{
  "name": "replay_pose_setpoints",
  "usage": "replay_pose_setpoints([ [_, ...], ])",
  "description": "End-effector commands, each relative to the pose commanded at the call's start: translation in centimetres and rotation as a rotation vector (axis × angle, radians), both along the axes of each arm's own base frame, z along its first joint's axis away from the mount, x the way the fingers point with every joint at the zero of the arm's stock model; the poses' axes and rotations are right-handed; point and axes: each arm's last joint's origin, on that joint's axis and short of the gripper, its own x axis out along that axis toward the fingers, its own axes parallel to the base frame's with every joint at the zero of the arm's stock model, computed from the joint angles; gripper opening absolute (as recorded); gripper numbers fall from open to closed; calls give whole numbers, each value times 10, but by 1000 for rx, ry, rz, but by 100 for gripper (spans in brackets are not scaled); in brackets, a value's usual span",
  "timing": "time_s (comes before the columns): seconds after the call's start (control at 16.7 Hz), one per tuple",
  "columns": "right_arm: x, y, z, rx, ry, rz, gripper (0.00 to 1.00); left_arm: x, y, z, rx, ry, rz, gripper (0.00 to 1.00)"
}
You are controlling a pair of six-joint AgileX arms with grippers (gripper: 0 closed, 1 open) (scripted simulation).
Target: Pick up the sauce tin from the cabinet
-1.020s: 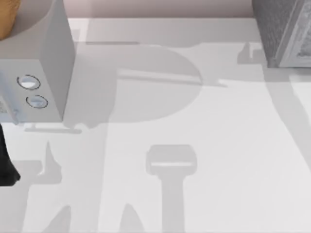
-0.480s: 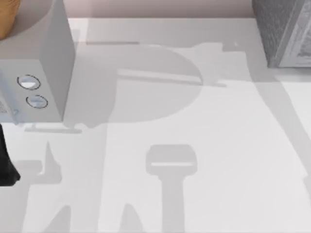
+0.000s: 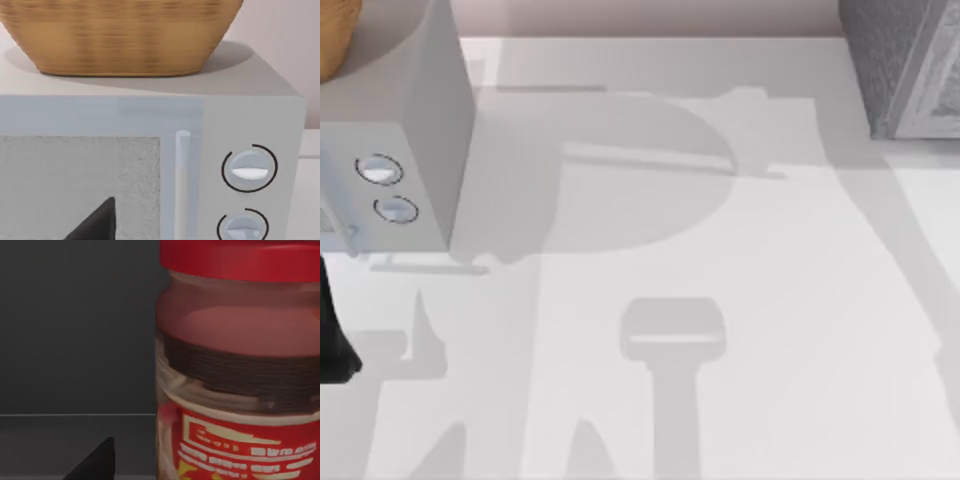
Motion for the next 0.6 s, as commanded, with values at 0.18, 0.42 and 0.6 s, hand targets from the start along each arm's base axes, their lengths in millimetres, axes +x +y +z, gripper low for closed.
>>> replay_pose_setpoints([
  [0.18,19,1,1,0,0,1,100,0,0,0,0,0,0,100],
  [0.42,45,2,4,3,-10,1,100,0,0,0,0,0,0,100],
  [0.6,55,0,1,1,-5,1,100,0,0,0,0,0,0,100],
])
